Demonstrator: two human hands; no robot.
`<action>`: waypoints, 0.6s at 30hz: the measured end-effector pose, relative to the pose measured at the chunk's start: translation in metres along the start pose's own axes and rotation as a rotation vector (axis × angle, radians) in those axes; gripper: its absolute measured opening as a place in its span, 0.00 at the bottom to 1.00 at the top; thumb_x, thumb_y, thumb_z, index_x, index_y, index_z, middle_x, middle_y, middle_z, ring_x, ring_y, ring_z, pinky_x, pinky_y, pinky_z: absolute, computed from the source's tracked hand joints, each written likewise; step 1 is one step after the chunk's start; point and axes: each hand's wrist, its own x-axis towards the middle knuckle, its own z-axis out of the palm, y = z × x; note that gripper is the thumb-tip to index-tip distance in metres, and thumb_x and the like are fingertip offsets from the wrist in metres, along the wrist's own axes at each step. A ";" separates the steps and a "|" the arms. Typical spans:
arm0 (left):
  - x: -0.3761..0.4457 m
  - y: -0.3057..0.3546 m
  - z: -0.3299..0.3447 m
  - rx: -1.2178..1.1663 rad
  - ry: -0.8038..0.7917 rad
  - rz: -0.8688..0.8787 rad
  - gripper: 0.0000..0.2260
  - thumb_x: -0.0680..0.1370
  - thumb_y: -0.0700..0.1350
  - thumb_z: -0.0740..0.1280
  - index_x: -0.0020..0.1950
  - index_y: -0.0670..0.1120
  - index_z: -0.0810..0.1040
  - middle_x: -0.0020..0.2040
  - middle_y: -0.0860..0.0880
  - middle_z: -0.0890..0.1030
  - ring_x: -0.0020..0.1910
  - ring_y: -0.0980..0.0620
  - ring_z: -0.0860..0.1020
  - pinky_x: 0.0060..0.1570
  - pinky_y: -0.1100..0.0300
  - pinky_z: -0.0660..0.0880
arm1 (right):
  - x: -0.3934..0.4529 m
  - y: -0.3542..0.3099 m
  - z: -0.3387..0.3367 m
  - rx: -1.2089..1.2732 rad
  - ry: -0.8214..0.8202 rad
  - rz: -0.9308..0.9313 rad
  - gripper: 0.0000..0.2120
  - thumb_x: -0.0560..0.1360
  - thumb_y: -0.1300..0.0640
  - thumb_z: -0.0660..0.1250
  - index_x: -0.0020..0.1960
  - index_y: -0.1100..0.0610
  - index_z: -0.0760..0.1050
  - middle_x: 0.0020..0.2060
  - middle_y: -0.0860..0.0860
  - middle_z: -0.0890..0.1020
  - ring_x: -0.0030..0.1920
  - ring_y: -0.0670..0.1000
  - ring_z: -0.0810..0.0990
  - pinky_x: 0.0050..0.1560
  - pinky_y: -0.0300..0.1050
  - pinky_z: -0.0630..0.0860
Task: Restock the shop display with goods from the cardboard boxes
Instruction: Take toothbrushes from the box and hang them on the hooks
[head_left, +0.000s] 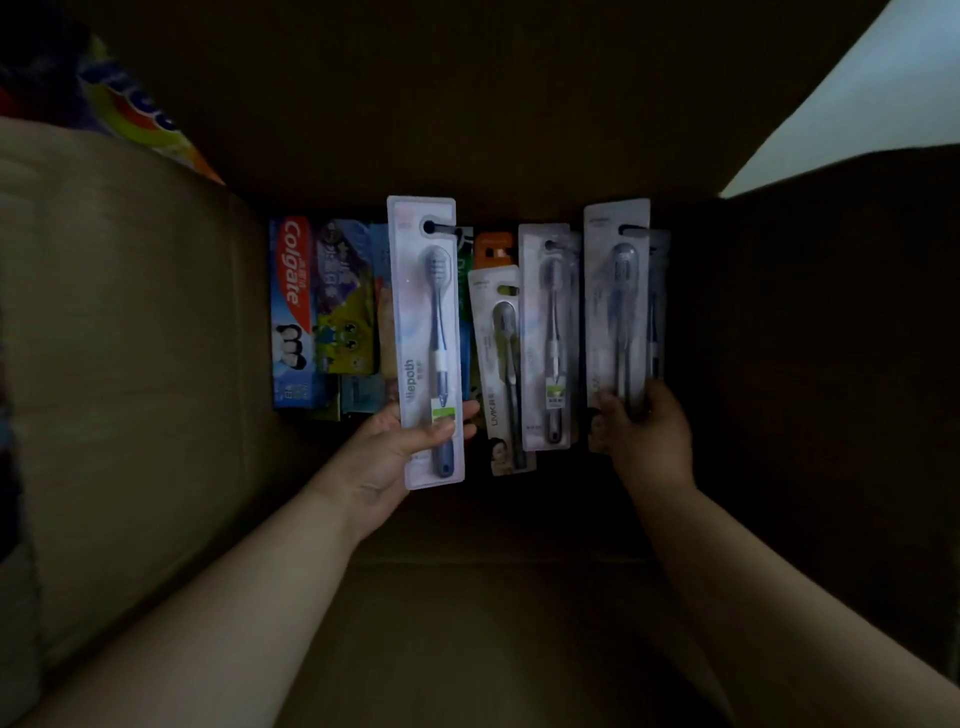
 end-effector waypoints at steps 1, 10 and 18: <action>-0.001 0.002 0.000 -0.008 -0.005 0.005 0.16 0.77 0.33 0.62 0.60 0.49 0.76 0.48 0.51 0.85 0.48 0.56 0.83 0.53 0.53 0.75 | -0.004 -0.004 -0.003 0.038 -0.019 -0.013 0.14 0.77 0.52 0.67 0.60 0.55 0.72 0.57 0.52 0.77 0.55 0.53 0.78 0.50 0.49 0.79; -0.013 0.016 -0.003 -0.026 -0.090 -0.010 0.20 0.71 0.37 0.65 0.61 0.50 0.76 0.49 0.51 0.85 0.50 0.55 0.81 0.54 0.53 0.75 | -0.044 -0.037 -0.002 0.338 -0.464 0.037 0.09 0.75 0.59 0.68 0.55 0.52 0.77 0.47 0.52 0.84 0.46 0.50 0.85 0.46 0.50 0.83; -0.023 0.025 -0.007 -0.110 -0.196 -0.077 0.30 0.69 0.36 0.70 0.71 0.42 0.70 0.66 0.39 0.76 0.65 0.42 0.75 0.64 0.39 0.69 | -0.064 -0.054 0.004 0.463 -0.647 0.007 0.13 0.71 0.57 0.68 0.55 0.55 0.76 0.47 0.53 0.85 0.49 0.53 0.84 0.48 0.53 0.82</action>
